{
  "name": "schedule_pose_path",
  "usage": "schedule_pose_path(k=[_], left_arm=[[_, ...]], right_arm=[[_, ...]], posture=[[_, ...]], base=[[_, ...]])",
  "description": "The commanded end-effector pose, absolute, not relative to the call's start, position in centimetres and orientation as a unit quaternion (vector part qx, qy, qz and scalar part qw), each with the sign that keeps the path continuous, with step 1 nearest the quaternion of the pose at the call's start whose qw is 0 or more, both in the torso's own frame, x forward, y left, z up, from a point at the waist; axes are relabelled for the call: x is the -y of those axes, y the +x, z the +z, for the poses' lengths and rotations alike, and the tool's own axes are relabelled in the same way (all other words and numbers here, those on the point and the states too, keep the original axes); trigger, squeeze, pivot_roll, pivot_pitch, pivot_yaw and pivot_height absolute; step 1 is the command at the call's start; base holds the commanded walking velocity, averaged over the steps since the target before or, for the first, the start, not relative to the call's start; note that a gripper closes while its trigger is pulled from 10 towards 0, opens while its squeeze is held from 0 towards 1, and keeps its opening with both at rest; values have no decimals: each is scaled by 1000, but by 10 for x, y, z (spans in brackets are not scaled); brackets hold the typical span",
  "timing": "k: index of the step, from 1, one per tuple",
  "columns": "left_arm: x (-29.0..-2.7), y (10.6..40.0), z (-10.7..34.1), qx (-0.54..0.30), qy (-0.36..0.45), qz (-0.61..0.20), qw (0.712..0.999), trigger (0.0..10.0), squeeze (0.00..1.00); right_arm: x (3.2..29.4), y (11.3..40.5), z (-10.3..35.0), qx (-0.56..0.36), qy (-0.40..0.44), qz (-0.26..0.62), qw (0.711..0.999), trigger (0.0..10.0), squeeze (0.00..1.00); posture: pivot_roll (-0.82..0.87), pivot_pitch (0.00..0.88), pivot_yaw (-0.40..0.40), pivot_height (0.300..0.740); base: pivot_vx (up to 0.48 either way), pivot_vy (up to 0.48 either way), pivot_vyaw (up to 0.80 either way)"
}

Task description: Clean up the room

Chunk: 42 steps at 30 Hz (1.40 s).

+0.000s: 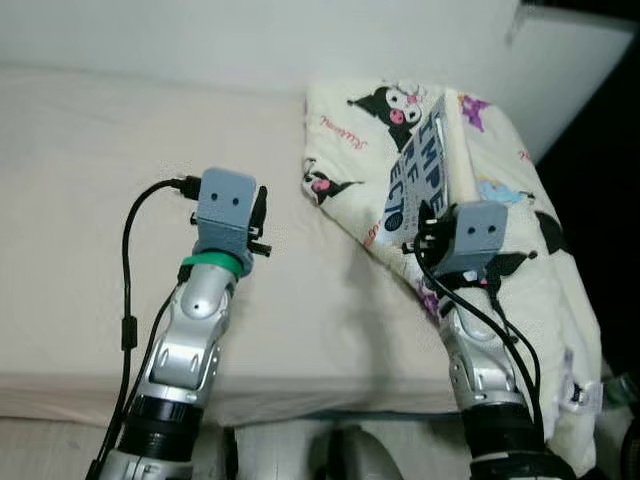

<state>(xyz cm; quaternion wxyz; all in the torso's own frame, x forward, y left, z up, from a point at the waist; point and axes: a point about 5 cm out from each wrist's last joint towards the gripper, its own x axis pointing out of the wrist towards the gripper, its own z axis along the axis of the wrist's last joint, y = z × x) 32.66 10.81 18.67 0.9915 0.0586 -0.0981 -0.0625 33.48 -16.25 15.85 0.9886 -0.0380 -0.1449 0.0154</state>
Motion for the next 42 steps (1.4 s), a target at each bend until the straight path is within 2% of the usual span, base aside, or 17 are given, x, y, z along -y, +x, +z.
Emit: schedule_pose_path(k=[1, 12, 42], left_arm=[[-103, 326, 179, 81, 55, -77, 992, 10000, 0], [-102, 326, 177, 76, 55, -88, 992, 10000, 0], [-109, 329, 178, 76, 54, -88, 992, 10000, 0]], right_arm=[[166, 333, 157, 149, -45, 7, 988, 10000, 0], [166, 333, 156, 147, -35, -3, 989, 10000, 0], [161, 332, 151, 142, -18, -10, 990, 10000, 0]], posture=[[13, 25, -59, 726], [15, 33, -55, 740], [20, 43, -30, 740]], base=[[0, 0, 0], [0, 0, 0], [0, 477, 0]])
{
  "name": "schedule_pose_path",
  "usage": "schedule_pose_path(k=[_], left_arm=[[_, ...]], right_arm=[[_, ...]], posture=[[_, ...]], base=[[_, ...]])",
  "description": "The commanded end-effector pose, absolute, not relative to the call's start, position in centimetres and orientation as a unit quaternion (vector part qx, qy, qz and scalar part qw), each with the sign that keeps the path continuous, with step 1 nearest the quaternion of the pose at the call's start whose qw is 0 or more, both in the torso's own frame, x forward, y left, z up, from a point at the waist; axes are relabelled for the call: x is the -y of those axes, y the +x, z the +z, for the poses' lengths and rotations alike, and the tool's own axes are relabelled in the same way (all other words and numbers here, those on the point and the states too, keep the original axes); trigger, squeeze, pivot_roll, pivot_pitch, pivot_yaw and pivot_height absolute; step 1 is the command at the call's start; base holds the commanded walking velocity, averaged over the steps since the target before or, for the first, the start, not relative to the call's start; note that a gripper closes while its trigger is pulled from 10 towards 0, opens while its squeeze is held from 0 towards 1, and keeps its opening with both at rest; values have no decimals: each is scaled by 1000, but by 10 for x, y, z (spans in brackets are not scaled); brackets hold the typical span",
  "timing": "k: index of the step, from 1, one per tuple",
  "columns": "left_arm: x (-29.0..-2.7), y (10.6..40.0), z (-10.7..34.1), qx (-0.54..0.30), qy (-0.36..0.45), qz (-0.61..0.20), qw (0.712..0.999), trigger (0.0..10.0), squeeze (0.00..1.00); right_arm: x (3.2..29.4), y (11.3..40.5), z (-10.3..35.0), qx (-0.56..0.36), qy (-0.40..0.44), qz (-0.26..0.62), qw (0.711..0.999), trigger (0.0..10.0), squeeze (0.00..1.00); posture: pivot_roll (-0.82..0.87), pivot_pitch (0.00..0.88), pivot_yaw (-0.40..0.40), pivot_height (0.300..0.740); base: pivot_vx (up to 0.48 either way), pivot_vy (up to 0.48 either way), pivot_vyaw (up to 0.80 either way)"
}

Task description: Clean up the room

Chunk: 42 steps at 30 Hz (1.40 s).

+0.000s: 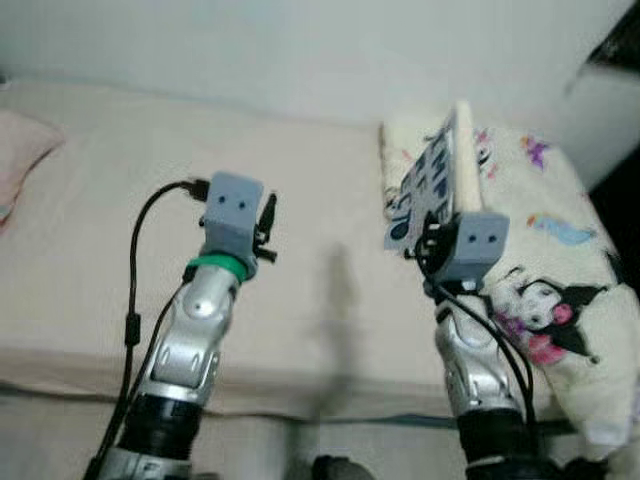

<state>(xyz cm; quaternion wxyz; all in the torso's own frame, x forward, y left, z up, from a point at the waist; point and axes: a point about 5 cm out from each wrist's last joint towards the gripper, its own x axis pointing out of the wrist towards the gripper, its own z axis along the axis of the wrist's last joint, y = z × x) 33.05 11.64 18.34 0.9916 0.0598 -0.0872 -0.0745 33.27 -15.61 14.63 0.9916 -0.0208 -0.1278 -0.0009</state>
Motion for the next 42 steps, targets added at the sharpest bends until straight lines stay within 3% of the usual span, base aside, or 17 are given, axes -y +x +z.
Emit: schedule_pose_path(k=[1, 13, 29, 42], left_arm=[[-109, 329, 178, 76, 54, -88, 992, 10000, 0], [-112, 329, 181, 91, 66, -84, 990, 10000, 0], [-107, 327, 180, 96, 74, -94, 988, 10000, 0], [-106, 326, 182, 104, 71, -95, 987, 10000, 0]], right_arm=[[161, 332, 150, 142, -18, -10, 990, 10000, 0], [159, 332, 149, 142, -16, -12, 990, 10000, 0], [160, 332, 147, 140, -13, -14, 990, 10000, 0], [160, 332, 147, 139, -13, -15, 990, 10000, 0]], posture=[[21, 42, -29, 740], [23, 41, -23, 740], [23, 44, -19, 740], [22, 44, -20, 740]], base=[[0, 442, 0], [0, 301, 0], [0, -424, 0], [0, 0, 0]])
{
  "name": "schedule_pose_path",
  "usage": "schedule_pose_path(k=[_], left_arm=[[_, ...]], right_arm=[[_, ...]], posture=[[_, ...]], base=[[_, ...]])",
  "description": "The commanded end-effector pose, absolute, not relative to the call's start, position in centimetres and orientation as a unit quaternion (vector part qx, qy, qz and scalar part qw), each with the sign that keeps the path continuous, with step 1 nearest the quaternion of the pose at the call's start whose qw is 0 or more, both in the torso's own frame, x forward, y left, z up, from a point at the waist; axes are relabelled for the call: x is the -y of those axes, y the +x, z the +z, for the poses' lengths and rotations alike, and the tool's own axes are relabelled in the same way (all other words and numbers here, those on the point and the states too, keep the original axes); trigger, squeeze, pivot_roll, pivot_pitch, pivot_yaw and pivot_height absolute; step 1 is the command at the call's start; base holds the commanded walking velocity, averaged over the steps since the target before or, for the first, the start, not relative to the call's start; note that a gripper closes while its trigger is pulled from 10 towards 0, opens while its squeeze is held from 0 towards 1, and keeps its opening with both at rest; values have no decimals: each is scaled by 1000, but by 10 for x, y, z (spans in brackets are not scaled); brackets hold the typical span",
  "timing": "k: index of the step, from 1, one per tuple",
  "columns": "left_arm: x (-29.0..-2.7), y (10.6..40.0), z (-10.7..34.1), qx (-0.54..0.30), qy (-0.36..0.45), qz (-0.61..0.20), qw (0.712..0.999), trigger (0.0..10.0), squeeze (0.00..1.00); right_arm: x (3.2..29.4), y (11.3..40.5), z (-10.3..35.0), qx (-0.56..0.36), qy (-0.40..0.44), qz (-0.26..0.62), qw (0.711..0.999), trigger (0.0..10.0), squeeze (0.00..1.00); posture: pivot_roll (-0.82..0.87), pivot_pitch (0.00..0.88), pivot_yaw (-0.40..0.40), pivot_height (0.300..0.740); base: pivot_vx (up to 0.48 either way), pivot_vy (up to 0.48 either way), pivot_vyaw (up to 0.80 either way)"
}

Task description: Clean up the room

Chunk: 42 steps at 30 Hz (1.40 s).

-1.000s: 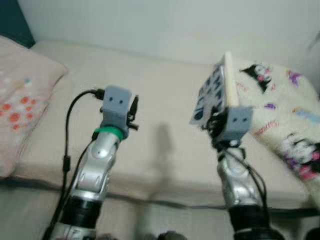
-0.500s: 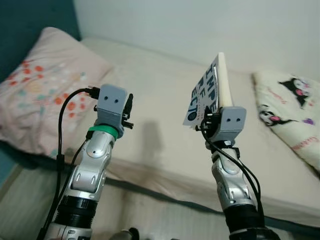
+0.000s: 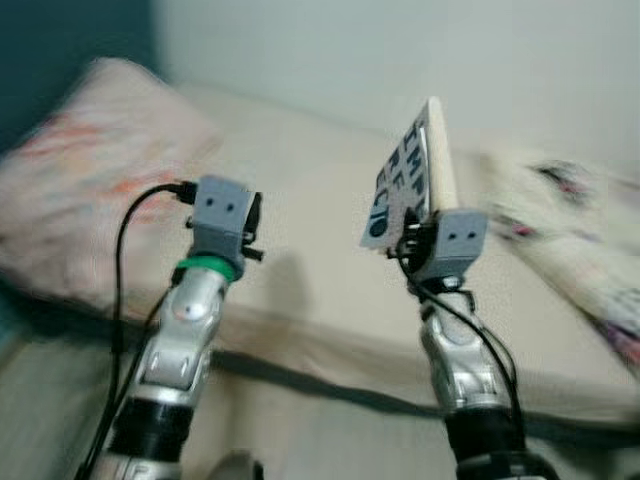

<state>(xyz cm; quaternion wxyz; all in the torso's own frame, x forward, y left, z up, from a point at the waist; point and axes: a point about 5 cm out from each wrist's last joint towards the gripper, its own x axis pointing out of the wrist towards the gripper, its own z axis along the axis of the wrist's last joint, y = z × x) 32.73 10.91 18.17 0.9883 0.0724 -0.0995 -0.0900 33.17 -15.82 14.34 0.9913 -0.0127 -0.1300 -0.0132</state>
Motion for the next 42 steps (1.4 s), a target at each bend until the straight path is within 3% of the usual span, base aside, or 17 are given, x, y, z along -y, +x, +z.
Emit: schedule_pose_path(k=[1, 10, 38, 42], left_arm=[[-107, 326, 182, 106, 71, -95, 987, 10000, 0], [-106, 325, 182, 108, 70, -99, 987, 10000, 0], [-107, 325, 175, 95, 74, -98, 988, 10000, 0], [-108, 325, 175, 99, 75, -94, 988, 10000, 0]], right_arm=[[160, 332, 147, 139, -13, -15, 990, 10000, 0], [160, 332, 147, 140, -14, -15, 990, 10000, 0], [153, 332, 148, 141, -29, 4, 990, 10000, 0], [151, 333, 149, 144, -51, 5, 988, 10000, 0]], posture=[[22, 44, -20, 740], [21, 42, -18, 740], [21, 49, -20, 740], [23, 51, -20, 740]], base=[[0, 0, 0], [59, -321, 0], [20, 0, 0], [395, 0, 800]])
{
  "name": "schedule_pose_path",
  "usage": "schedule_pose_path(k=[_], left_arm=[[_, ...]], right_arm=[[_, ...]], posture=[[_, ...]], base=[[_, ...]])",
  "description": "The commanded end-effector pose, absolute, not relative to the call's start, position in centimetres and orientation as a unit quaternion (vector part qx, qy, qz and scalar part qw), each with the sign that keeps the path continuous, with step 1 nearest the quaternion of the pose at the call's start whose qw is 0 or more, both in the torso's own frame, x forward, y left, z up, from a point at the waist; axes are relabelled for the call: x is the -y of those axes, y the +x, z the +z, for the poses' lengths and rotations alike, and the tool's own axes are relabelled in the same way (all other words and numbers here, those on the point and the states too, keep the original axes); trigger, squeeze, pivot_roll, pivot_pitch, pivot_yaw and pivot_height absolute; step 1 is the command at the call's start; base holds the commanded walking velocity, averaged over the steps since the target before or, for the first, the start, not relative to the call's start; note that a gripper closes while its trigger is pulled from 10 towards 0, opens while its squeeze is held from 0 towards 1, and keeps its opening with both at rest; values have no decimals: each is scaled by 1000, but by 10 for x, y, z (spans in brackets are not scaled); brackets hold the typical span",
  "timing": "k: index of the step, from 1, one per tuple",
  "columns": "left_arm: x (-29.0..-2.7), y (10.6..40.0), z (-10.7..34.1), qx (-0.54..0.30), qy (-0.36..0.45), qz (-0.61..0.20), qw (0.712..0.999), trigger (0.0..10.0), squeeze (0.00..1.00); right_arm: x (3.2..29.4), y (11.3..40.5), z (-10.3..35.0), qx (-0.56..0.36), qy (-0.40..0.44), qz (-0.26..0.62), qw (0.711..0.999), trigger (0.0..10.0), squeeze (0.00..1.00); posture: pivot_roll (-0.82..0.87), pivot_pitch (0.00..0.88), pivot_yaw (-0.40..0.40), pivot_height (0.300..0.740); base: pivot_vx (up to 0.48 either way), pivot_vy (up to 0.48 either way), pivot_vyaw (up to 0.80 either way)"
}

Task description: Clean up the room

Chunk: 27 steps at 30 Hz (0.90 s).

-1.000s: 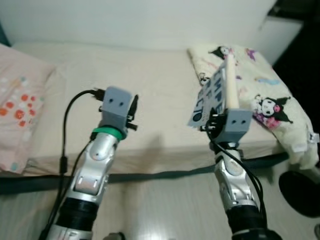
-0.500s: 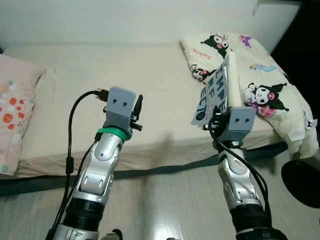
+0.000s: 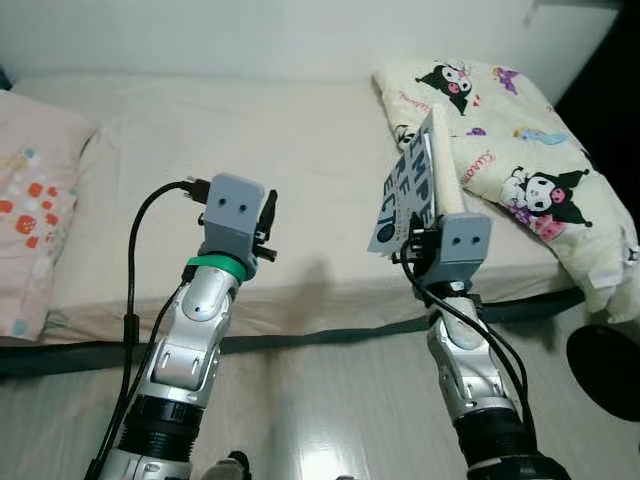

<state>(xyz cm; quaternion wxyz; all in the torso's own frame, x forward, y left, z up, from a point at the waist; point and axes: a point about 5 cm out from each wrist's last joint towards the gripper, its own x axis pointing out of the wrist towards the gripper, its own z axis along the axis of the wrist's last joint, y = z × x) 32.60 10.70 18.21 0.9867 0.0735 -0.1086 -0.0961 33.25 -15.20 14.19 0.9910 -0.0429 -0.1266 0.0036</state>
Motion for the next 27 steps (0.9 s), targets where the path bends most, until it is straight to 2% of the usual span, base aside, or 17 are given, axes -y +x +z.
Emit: schedule_pose_path(k=[1, 19, 27], left_arm=[[-108, 325, 175, 99, 75, -93, 988, 10000, 0], [-110, 326, 176, 101, 76, -89, 988, 10000, 0], [-111, 327, 174, 91, 75, -85, 989, 10000, 0]], right_arm=[[151, 333, 149, 145, -50, 5, 988, 10000, 0], [151, 333, 148, 144, -47, 5, 988, 10000, 0], [147, 331, 148, 145, -17, 24, 989, 10000, 0]], posture=[[23, 51, -20, 740], [24, 52, -15, 740], [25, 52, -14, 740]], base=[[431, 0, 800], [432, 0, 800], [381, 0, 0]])
